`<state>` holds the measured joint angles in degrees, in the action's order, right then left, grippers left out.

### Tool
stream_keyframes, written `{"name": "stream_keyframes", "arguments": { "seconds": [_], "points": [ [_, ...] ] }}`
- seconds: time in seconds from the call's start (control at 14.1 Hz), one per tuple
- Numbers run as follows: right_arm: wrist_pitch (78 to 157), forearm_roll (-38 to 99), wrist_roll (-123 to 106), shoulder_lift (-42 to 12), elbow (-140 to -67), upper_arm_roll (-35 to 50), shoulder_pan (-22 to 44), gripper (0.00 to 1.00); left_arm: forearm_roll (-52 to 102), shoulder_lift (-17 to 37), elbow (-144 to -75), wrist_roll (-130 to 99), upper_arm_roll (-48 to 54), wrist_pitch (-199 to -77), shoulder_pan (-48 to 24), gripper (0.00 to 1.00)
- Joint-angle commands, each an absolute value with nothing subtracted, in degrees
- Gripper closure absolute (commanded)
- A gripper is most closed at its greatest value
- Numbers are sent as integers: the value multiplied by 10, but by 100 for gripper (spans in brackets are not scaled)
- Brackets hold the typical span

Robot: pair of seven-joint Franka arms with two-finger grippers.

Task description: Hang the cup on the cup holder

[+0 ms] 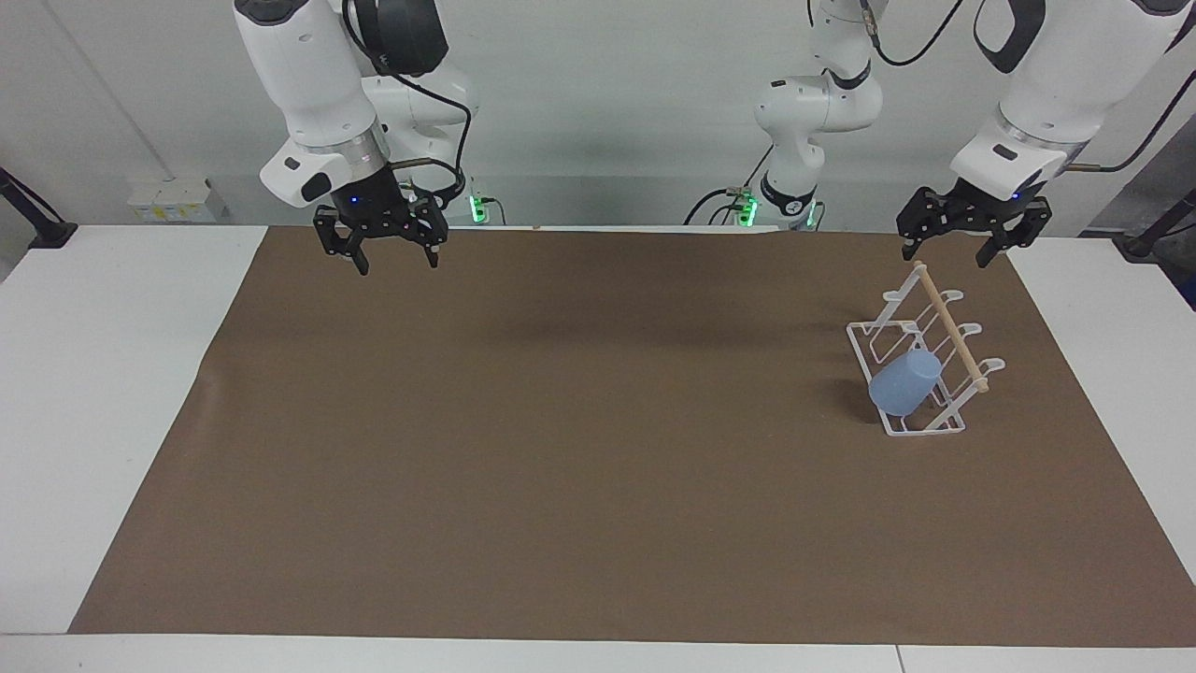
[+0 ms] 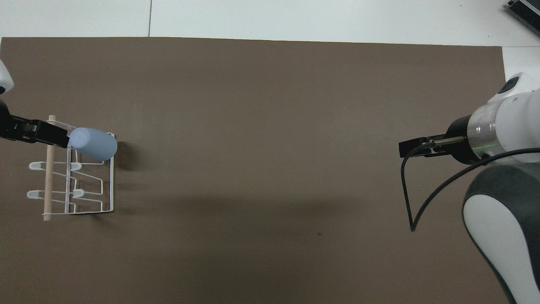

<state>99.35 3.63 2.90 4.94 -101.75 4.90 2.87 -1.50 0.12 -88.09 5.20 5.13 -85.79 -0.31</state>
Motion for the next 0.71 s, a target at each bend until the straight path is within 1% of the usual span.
{"name": "stream_keyframes", "arguments": {
  "seconds": [0.0, 0.64],
  "points": [
    [990, 48, 24, 55, -1024, 47, 27, 0, -5, -15, -888, 25, 54, -838, 4, 0],
    [990, 48, 24, 55, -1024, 47, 26, 0, 1, -17, -896, 25, 54, -840, 12, 0]
  ]
}}
